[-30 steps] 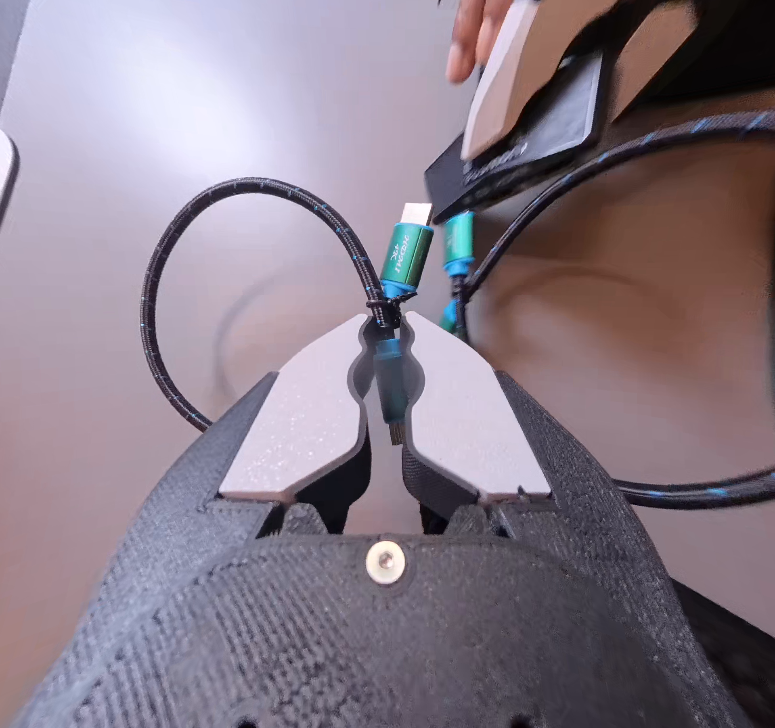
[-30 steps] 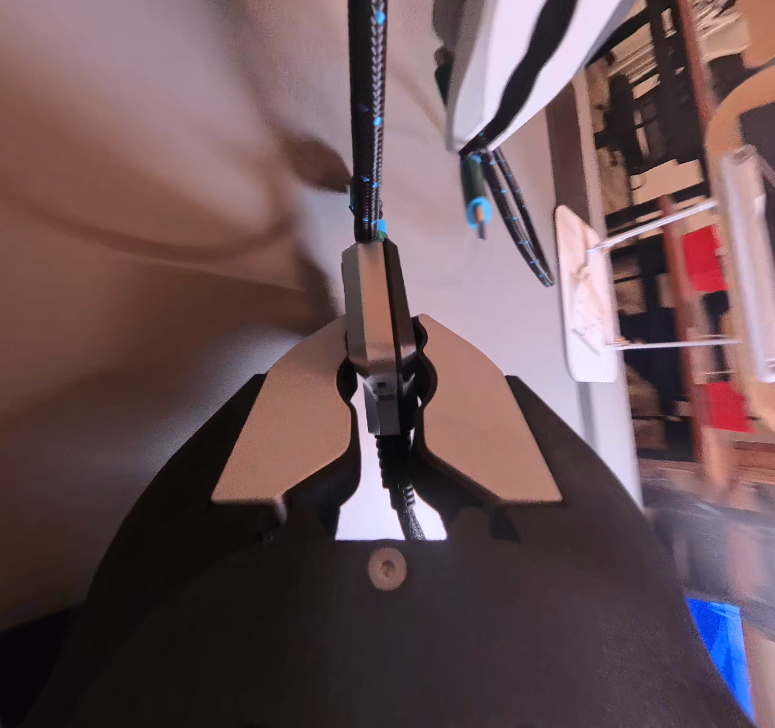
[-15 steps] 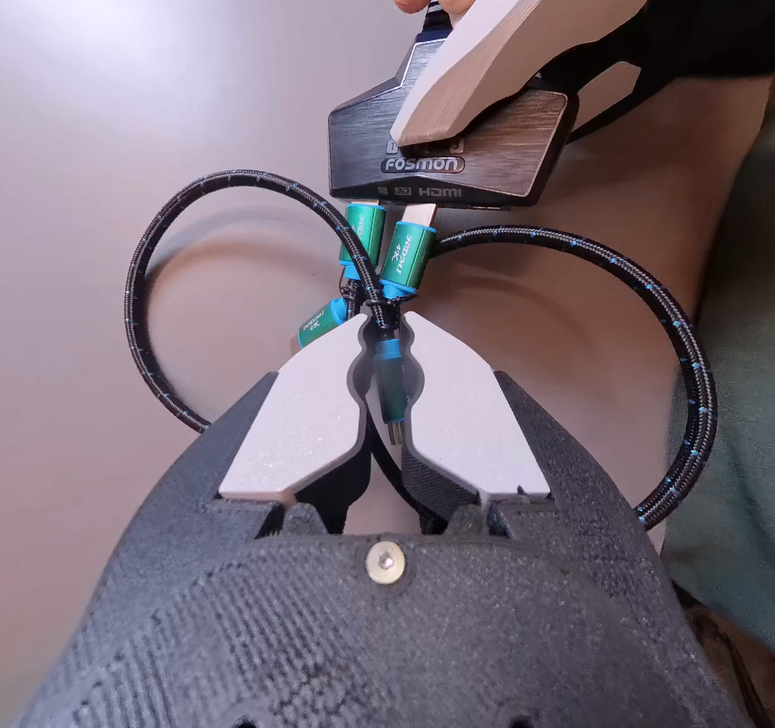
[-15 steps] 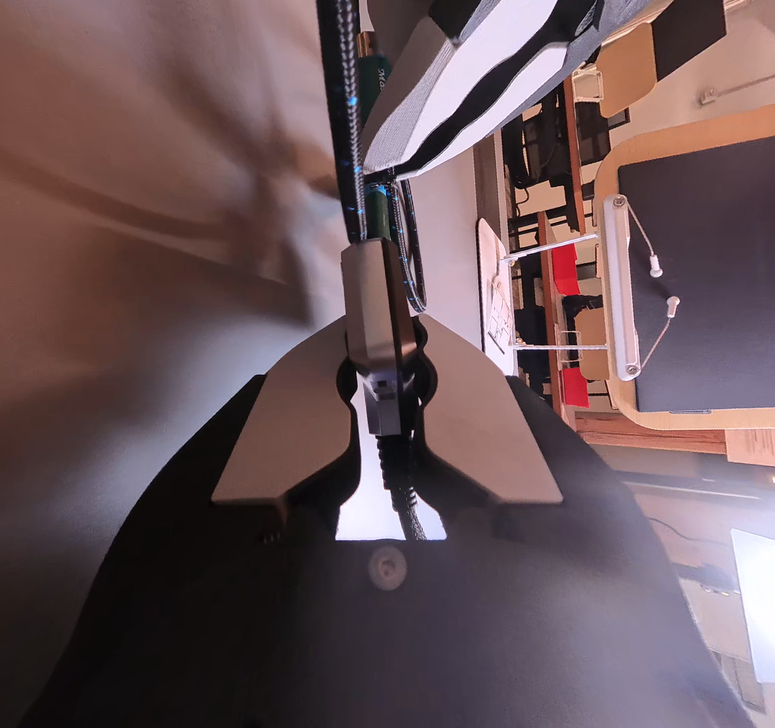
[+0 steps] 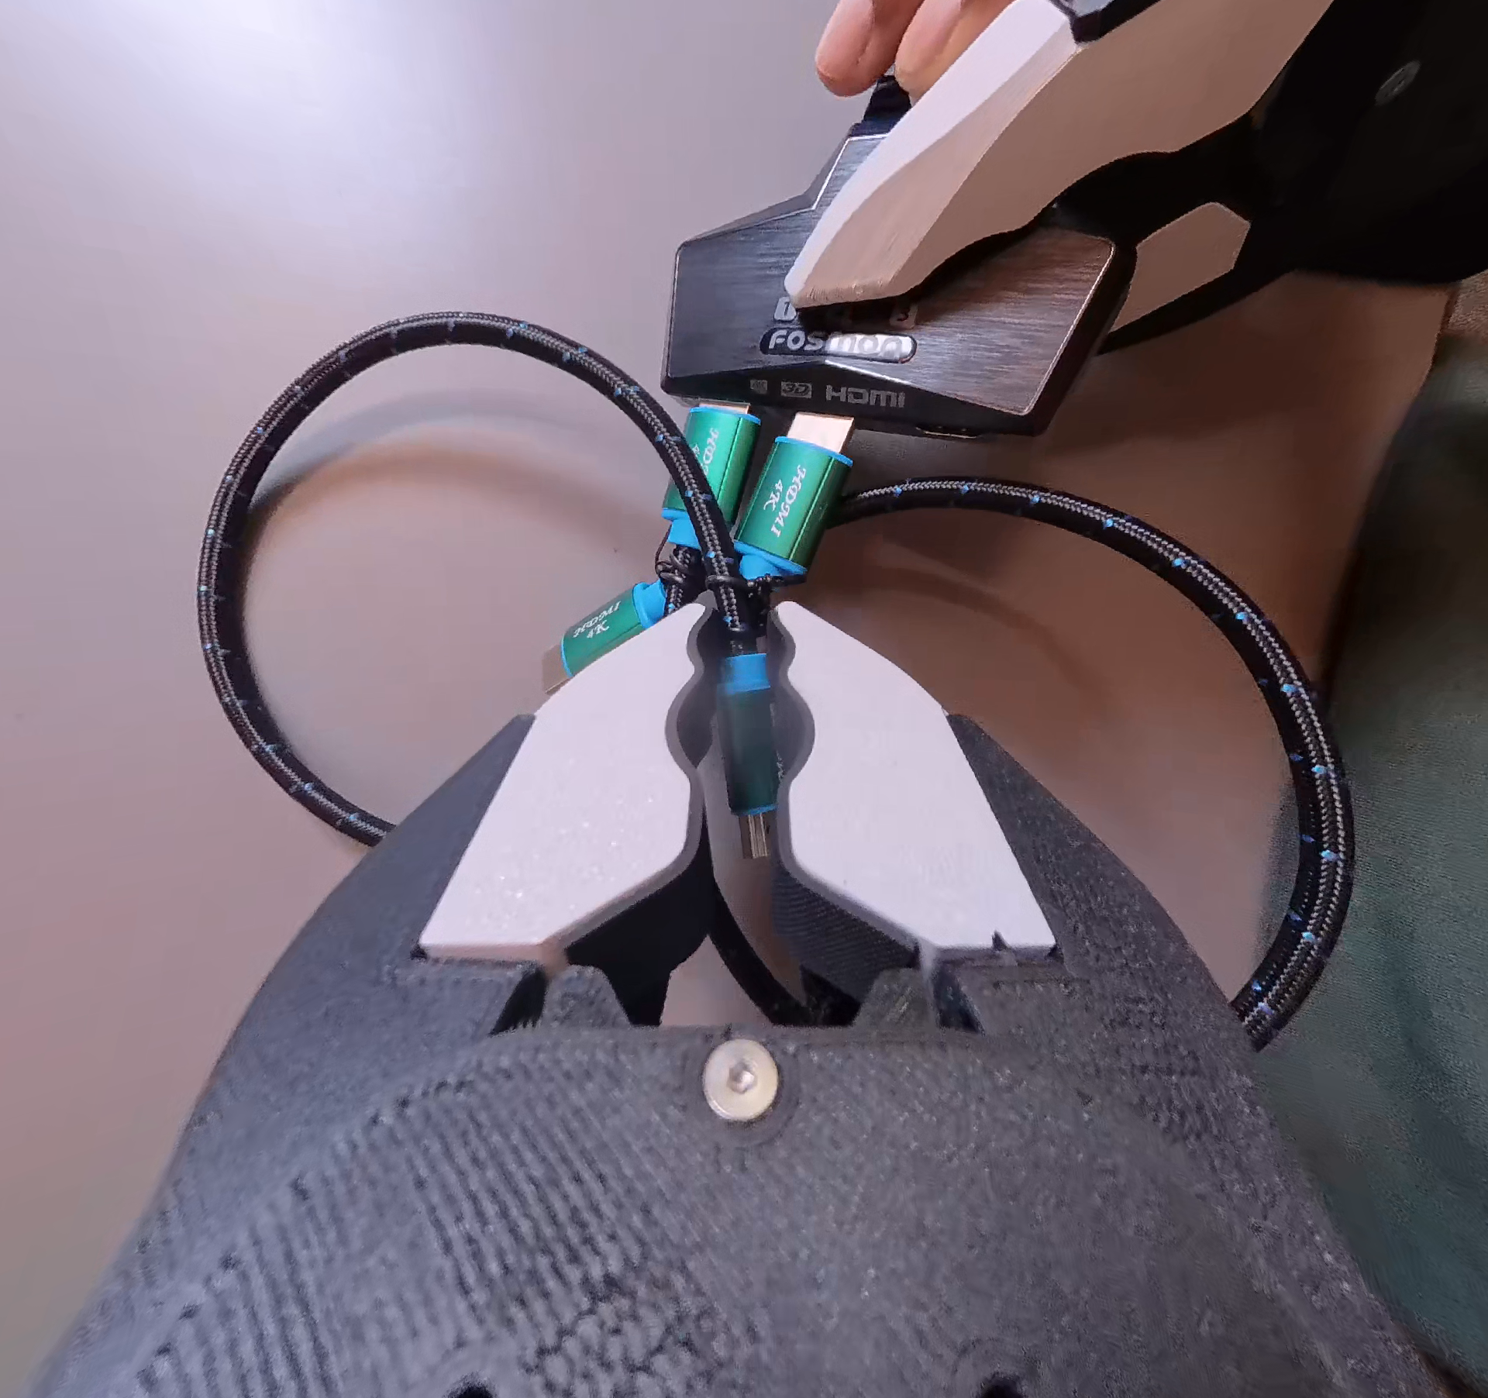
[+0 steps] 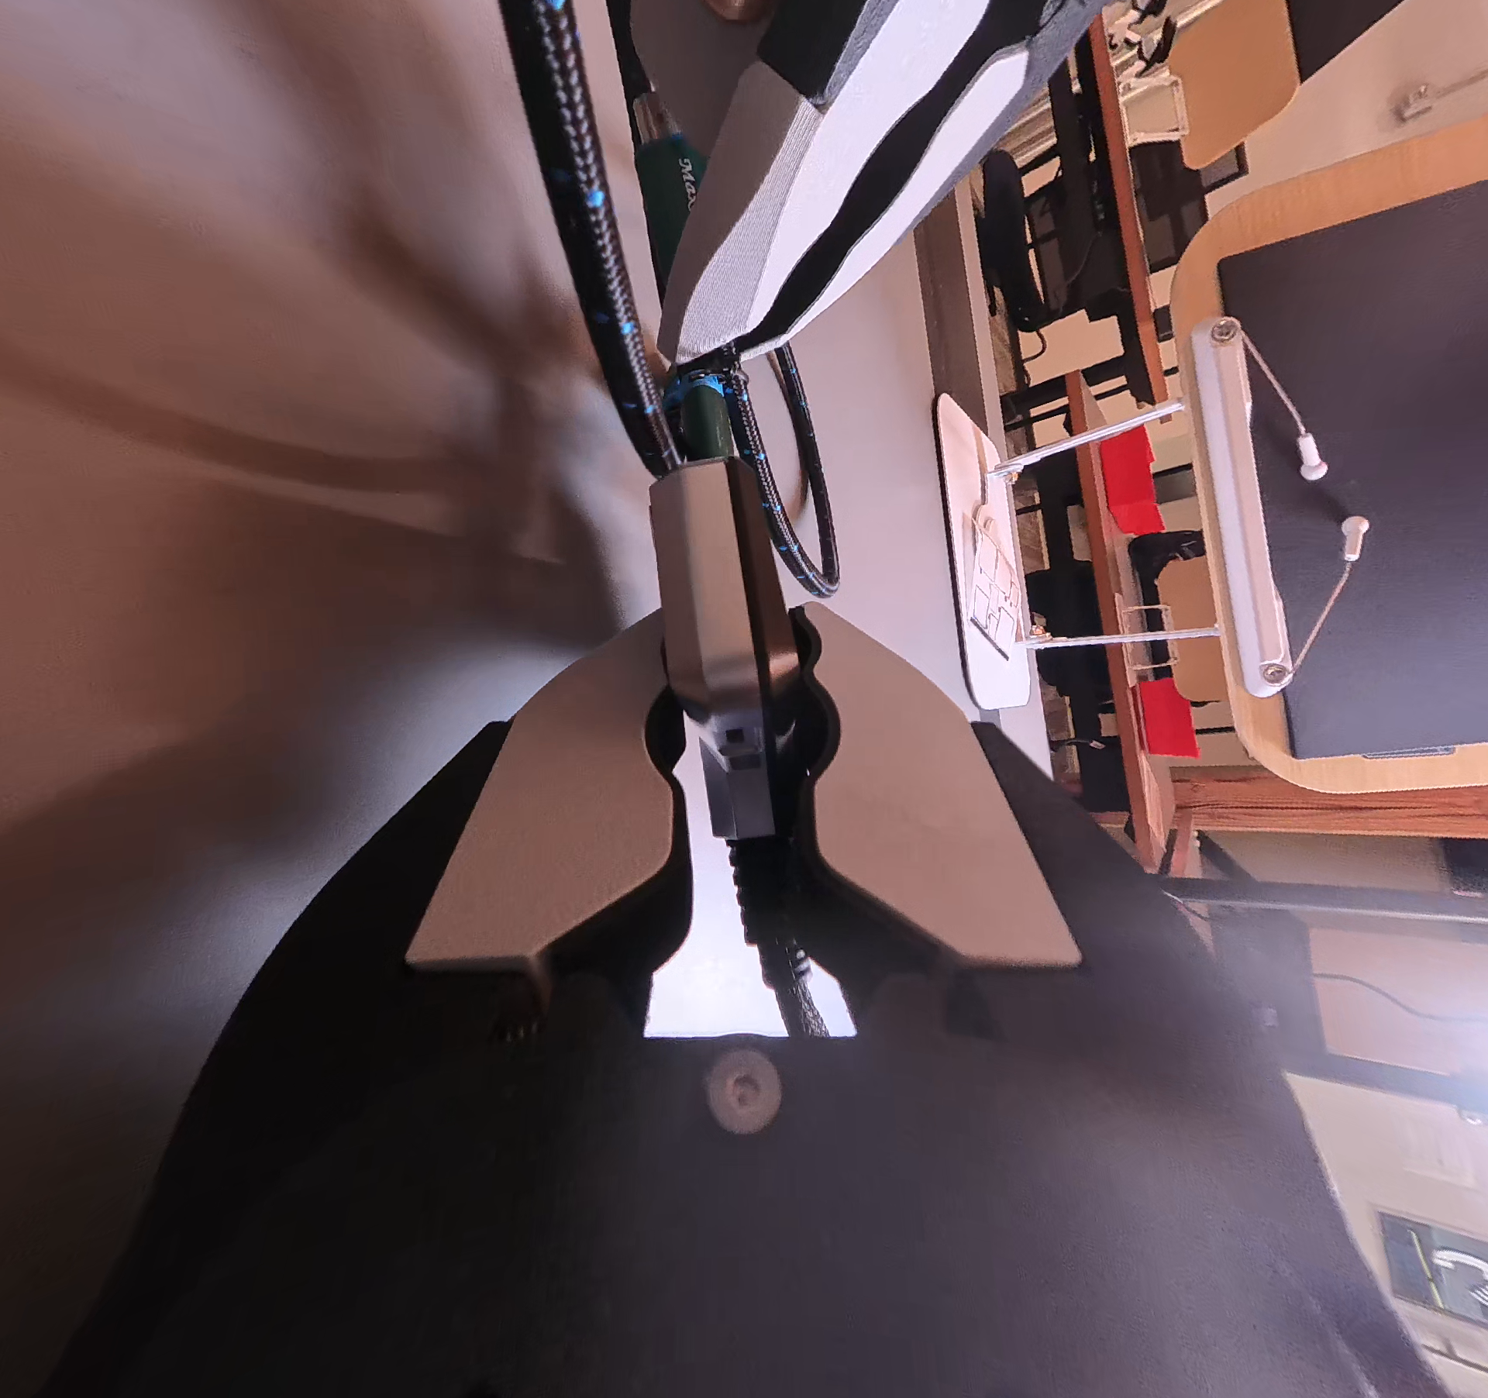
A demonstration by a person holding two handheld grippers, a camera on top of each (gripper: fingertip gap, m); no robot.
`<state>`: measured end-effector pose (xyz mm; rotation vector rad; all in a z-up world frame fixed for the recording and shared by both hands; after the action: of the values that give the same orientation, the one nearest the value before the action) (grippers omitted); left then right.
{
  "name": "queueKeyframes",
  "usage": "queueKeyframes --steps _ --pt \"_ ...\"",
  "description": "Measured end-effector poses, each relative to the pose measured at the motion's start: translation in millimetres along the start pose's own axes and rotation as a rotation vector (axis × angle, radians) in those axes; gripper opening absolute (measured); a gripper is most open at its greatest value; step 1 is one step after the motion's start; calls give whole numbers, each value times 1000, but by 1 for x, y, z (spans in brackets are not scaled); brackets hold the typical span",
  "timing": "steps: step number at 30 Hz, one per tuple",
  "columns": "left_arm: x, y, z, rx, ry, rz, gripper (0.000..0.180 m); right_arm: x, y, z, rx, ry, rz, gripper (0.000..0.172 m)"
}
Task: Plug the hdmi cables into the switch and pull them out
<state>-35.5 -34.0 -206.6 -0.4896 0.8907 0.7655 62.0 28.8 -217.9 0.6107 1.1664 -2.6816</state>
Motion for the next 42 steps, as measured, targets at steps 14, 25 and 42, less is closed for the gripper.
queueKeyframes --steps 14,25,42 --pt "-2 7 -3 -147 -161 -88 9 -1 0 5 -131 -18 -92 22" --pt "-21 10 11 -188 -277 -30 9 -4 -17 16 -203 8 -238 22" --pt "-36 0 25 23 -338 71 12 -14 -23 21 -235 -74 -256 23"
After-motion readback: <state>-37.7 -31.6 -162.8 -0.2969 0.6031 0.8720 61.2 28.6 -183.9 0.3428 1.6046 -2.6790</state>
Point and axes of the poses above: each gripper's, where its closed fingertips meet, x out along the fingers, z out of its top, y = z × x across the jaws, the point moved 5 cm from there along -x, back along the fingers, and after that the axes turned 14 degrees about x, right-handed, at the moved point
